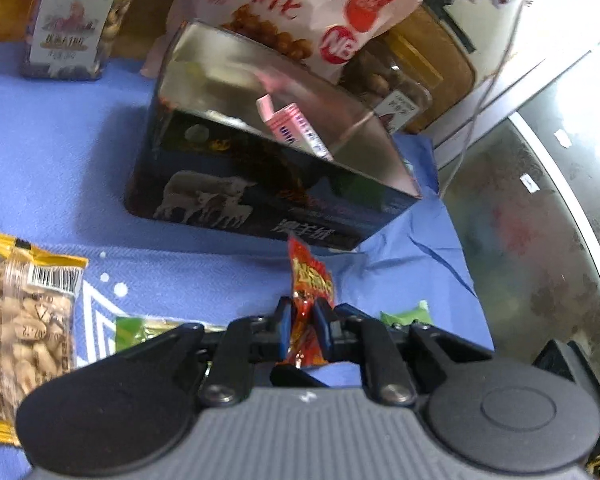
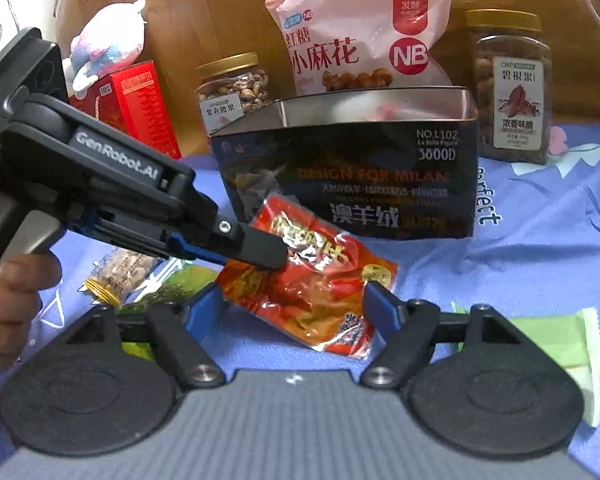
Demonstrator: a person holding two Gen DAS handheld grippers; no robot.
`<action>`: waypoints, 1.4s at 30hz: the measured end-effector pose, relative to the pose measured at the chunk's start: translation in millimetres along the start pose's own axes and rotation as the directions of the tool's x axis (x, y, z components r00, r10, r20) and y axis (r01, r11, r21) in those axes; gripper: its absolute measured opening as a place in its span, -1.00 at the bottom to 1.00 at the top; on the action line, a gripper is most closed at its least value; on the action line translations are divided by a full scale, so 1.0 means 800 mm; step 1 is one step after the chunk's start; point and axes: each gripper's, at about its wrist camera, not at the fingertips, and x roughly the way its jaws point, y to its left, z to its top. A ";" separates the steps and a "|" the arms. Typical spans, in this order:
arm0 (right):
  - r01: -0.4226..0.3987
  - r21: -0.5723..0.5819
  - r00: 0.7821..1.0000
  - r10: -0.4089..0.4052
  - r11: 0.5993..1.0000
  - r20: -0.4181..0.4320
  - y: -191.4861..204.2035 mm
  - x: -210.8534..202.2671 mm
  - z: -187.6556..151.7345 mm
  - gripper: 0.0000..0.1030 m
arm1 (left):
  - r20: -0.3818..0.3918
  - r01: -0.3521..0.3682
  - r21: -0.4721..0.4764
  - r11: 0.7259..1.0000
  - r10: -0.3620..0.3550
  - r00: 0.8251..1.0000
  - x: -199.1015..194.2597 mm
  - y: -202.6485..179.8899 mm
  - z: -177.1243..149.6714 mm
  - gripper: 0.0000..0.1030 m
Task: Organize snacks
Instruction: 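Carry the red snack bag over the tin and release it with the left gripper, then grasp the yellow-edged peanut bag with the left gripper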
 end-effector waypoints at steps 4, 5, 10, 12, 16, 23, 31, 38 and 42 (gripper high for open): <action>-0.008 0.038 1.000 0.007 0.999 0.023 -0.006 -0.013 -0.003 0.84 | 0.035 0.001 0.046 0.999 -0.003 0.999 -0.014 -0.014 -0.003 -0.77; -0.004 0.047 1.000 0.003 0.999 0.017 -0.008 -0.013 -0.003 0.86 | 0.039 0.007 0.046 0.999 -0.009 0.999 -0.017 -0.014 -0.004 -0.77; -0.007 0.033 1.000 0.008 0.999 -0.025 -0.003 0.001 0.000 0.91 | 0.054 0.017 0.072 0.997 -0.021 0.998 -0.026 -0.021 -0.011 -0.77; -0.009 0.014 1.000 0.009 1.000 -0.021 0.001 0.005 -0.001 0.57 | 0.057 0.015 0.072 0.997 -0.019 0.998 -0.028 -0.022 -0.013 -0.77; -0.023 0.030 1.000 0.023 0.999 0.003 0.004 -0.006 -0.005 0.11 | 0.098 0.028 0.097 0.995 -0.037 0.994 -0.051 -0.031 -0.011 -0.77; 0.001 -0.042 0.989 0.005 0.999 0.151 0.011 -0.030 0.047 0.11 | 0.197 0.031 0.153 0.988 -0.061 0.979 -0.079 -0.047 0.031 -0.74; 0.068 -0.102 0.986 -0.052 0.992 0.157 -0.003 0.025 0.100 0.16 | 0.256 -0.140 0.092 0.986 0.112 0.960 -0.047 -0.021 0.095 -0.64; 0.064 -0.036 0.981 -0.056 0.997 0.183 -0.014 0.020 0.093 0.31 | 0.254 -0.250 0.120 0.961 0.214 0.943 -0.026 -0.011 0.100 -0.54; 0.034 0.015 0.979 -0.037 0.999 0.200 -0.016 -0.003 0.084 0.31 | 0.290 -0.241 0.134 0.961 0.194 0.937 -0.056 -0.015 0.083 -0.53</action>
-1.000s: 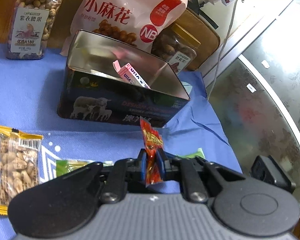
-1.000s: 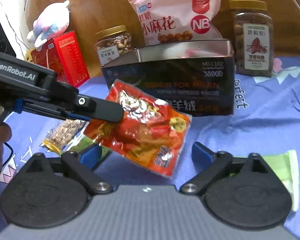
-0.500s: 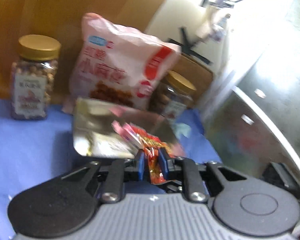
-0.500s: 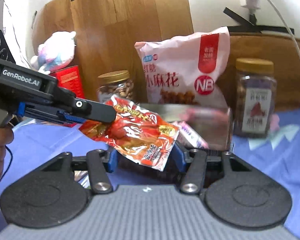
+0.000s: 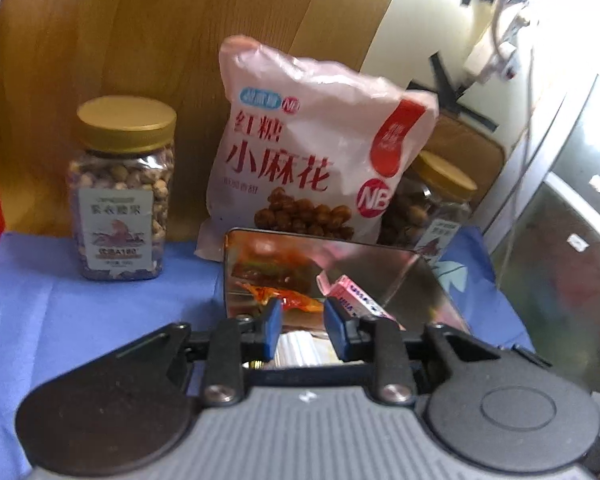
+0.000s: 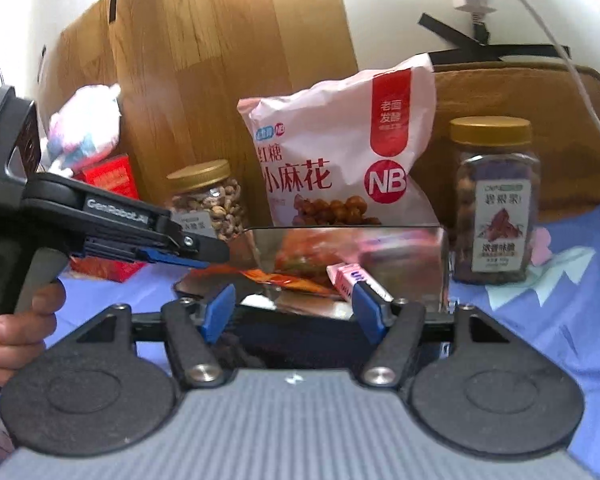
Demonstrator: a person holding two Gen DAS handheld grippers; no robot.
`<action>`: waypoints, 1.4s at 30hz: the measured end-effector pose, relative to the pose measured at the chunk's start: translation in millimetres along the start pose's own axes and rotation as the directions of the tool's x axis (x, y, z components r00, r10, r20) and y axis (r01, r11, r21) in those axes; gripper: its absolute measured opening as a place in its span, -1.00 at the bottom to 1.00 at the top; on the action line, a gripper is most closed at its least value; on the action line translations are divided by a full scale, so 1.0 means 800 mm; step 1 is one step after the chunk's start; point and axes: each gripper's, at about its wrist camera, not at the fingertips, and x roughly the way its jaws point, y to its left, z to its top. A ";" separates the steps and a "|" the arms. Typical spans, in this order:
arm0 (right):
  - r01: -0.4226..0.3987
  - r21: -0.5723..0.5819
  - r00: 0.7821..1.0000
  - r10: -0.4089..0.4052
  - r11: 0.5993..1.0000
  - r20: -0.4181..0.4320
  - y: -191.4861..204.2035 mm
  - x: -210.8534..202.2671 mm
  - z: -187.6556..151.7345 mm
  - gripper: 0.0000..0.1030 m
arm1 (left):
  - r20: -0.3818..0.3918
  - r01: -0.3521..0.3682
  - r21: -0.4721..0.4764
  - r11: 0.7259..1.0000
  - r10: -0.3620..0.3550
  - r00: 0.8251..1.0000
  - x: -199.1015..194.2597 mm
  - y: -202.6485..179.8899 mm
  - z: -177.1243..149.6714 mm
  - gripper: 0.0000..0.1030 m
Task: Organize snacks
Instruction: 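Grasp the yellow-edged peanut bag with the left gripper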
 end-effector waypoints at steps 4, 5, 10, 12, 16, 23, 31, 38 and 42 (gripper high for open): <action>-0.055 0.062 0.998 0.055 0.997 -0.005 0.004 -0.029 -0.016 0.30 | 0.024 -0.012 -0.021 1.000 0.013 1.000 -0.046 0.017 -0.021 -0.50; -0.074 0.091 0.997 0.076 0.993 -0.019 0.006 -0.032 -0.021 0.30 | 0.018 -0.031 -0.031 0.999 0.032 0.999 -0.056 0.025 -0.031 -0.48; -0.214 0.240 0.961 0.248 0.947 -0.123 0.022 -0.030 -0.038 0.21 | -0.051 -0.154 -0.096 0.983 0.149 0.987 -0.085 0.076 -0.075 -0.40; -0.240 0.258 0.945 0.285 0.936 -0.158 0.036 -0.023 -0.040 0.21 | -0.078 -0.148 -0.152 0.977 0.138 0.987 -0.093 0.099 -0.092 -0.24; -0.246 0.216 0.923 0.296 0.945 -0.245 0.079 -0.009 -0.045 0.23 | -0.085 -0.125 -0.207 0.970 0.109 0.990 -0.104 0.125 -0.111 -0.15; -0.235 -0.030 0.900 0.206 0.971 -0.385 0.156 0.032 -0.060 0.24 | -0.098 -0.035 -0.197 0.980 0.016 0.995 -0.091 0.122 -0.121 -0.05; -0.214 -0.166 0.892 0.123 0.963 -0.435 0.177 0.059 -0.075 0.33 | -0.132 -0.018 -0.185 0.982 -0.007 0.991 -0.067 0.115 -0.133 -0.05; -0.220 -0.302 0.910 0.084 0.928 -0.406 0.208 0.055 -0.094 0.16 | -0.127 -0.039 -0.165 0.986 0.017 0.992 -0.070 0.105 -0.143 -0.37; -0.209 -0.330 0.926 0.077 0.920 -0.370 0.210 0.042 -0.095 -0.24 | -0.119 -0.047 -0.190 0.981 0.025 0.993 -0.085 0.102 -0.148 -0.43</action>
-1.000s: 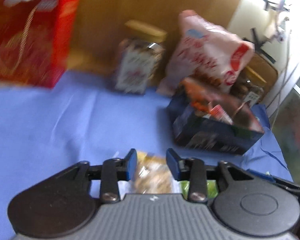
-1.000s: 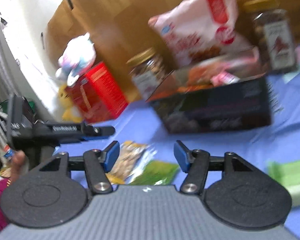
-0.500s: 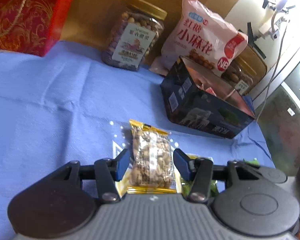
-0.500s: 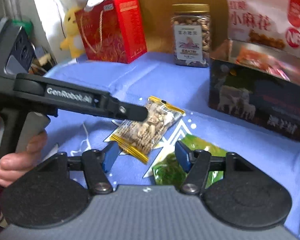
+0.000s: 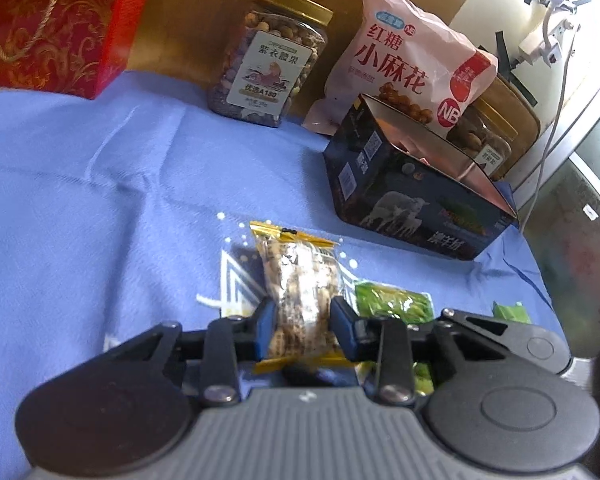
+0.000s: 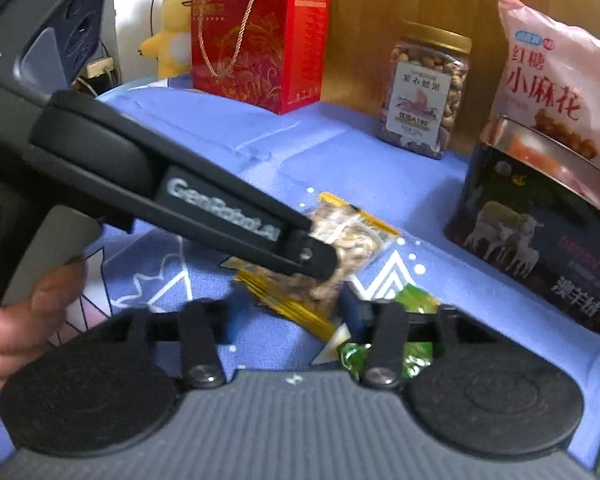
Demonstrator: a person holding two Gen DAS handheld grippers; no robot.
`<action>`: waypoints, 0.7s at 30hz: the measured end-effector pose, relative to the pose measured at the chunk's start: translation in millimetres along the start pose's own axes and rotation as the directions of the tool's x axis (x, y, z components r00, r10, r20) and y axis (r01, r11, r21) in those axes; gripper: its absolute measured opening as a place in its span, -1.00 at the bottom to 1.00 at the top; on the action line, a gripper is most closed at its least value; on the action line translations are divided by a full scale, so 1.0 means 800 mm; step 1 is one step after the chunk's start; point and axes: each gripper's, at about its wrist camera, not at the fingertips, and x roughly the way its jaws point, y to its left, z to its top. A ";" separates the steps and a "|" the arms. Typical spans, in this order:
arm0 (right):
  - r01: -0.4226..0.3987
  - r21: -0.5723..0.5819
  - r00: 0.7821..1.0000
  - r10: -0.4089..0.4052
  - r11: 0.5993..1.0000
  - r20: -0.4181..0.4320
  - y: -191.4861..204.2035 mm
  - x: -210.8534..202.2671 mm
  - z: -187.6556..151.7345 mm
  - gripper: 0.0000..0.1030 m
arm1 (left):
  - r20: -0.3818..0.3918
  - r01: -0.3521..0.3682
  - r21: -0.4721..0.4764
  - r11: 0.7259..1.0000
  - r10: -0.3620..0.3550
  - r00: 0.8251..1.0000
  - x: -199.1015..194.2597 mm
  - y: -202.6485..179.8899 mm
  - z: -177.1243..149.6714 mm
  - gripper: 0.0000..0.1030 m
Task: Organize snacks
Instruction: 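Grasp the yellow-edged peanut bag with the left gripper, then carry the peanut bag over the tin and release it with the left gripper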
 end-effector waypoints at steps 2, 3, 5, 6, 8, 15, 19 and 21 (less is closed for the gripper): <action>-0.015 0.009 1.000 0.015 1.000 0.021 0.000 -0.010 -0.003 -0.26 | 0.020 0.007 -0.002 1.000 -0.007 1.000 -0.010 -0.004 -0.004 -0.44; -0.015 0.009 0.999 0.015 1.000 0.036 0.001 -0.015 -0.004 -0.26 | 0.033 0.008 0.003 1.000 -0.008 0.999 -0.016 -0.008 -0.005 -0.45; 0.000 -0.006 0.997 0.000 1.000 0.076 0.007 -0.025 -0.004 -0.26 | 0.060 0.012 0.018 1.000 -0.013 0.998 -0.028 -0.018 -0.005 -0.45; 0.011 -0.014 0.995 -0.009 1.000 0.102 0.009 -0.033 -0.005 -0.26 | 0.073 0.016 0.026 1.000 -0.018 0.997 -0.034 -0.024 -0.003 -0.45; 0.030 -0.026 0.989 -0.026 0.999 0.149 0.011 -0.045 -0.004 -0.26 | 0.097 0.023 0.046 0.999 -0.027 0.995 -0.042 -0.036 0.003 -0.46; 0.069 0.030 0.973 -0.074 0.997 0.221 -0.034 -0.070 0.005 -0.26 | 0.091 0.037 0.129 0.991 -0.049 0.995 -0.021 -0.093 0.042 -0.46; 0.120 0.072 0.955 -0.135 0.990 0.263 -0.076 -0.083 0.014 -0.26 | 0.079 0.075 0.191 0.979 -0.092 0.993 0.007 -0.140 0.077 -0.46; 0.140 0.107 0.948 -0.165 0.984 0.274 -0.106 -0.089 0.017 -0.26 | 0.060 0.097 0.211 0.973 -0.112 0.992 0.028 -0.162 0.094 -0.46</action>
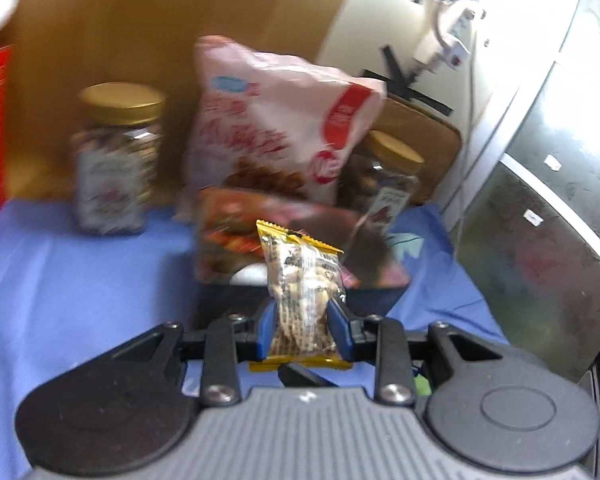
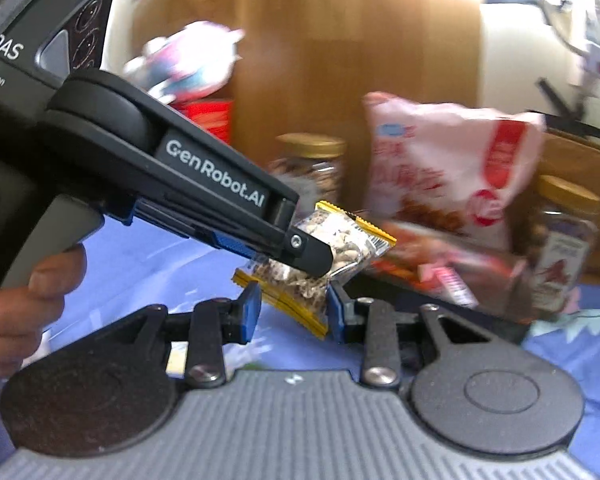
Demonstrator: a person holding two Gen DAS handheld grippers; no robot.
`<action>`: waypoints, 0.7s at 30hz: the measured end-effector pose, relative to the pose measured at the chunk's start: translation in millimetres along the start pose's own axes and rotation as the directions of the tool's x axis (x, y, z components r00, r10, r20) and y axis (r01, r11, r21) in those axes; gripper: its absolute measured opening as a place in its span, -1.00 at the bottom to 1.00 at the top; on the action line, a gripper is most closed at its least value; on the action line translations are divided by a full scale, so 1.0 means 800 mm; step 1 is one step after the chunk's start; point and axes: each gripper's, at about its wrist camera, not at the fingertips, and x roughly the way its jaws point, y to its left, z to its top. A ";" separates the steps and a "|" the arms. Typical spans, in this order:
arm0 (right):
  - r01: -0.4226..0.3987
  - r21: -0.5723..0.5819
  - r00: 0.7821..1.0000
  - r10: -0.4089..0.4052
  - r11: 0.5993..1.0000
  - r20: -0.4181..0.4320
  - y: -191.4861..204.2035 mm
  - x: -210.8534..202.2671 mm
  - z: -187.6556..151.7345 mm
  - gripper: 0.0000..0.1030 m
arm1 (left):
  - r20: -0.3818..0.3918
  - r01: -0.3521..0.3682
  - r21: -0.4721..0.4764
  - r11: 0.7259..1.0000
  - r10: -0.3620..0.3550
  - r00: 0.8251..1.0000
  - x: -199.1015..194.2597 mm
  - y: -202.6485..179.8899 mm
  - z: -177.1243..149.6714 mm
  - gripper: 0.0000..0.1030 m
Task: Organize snacks
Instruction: 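Carry the peanut bag over the tin and release it with the left gripper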
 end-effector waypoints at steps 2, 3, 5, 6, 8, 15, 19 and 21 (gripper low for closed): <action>0.026 0.029 1.000 -0.026 0.999 0.001 -0.030 0.004 0.005 -0.26 | -0.023 0.022 0.002 1.000 -0.022 0.999 0.027 -0.012 0.017 -0.46; 0.037 0.048 0.999 -0.037 0.998 -0.002 -0.045 0.007 0.007 -0.26 | -0.038 0.032 0.001 0.999 -0.032 0.999 0.042 -0.018 0.026 -0.46; 0.050 0.095 0.999 -0.049 0.994 -0.015 -0.076 0.013 0.010 -0.26 | -0.065 0.047 0.002 0.999 -0.047 0.997 0.072 -0.028 0.040 -0.46; 0.056 0.116 0.998 -0.054 0.992 -0.022 -0.090 0.017 0.011 -0.26 | -0.080 0.054 0.000 0.999 -0.053 0.995 0.087 -0.032 0.045 -0.45; 0.075 0.153 0.997 -0.070 0.985 -0.038 -0.113 0.025 0.009 -0.26 | -0.113 0.064 -0.004 0.998 -0.064 0.991 0.115 -0.037 0.053 -0.44; 0.176 0.189 0.984 -0.172 0.966 -0.037 -0.155 0.040 -0.007 -0.15 | -0.187 0.070 -0.028 0.997 -0.074 0.980 0.177 -0.046 0.057 -0.43; 0.186 0.227 0.982 -0.190 0.956 -0.003 -0.168 0.031 -0.012 0.00 | -0.178 0.061 -0.005 0.998 -0.061 0.982 0.185 -0.054 0.053 -0.27; 0.184 0.254 0.982 -0.191 0.950 0.002 -0.170 0.023 -0.016 0.05 | -0.176 0.056 0.002 0.998 -0.054 0.983 0.182 -0.057 0.052 -0.22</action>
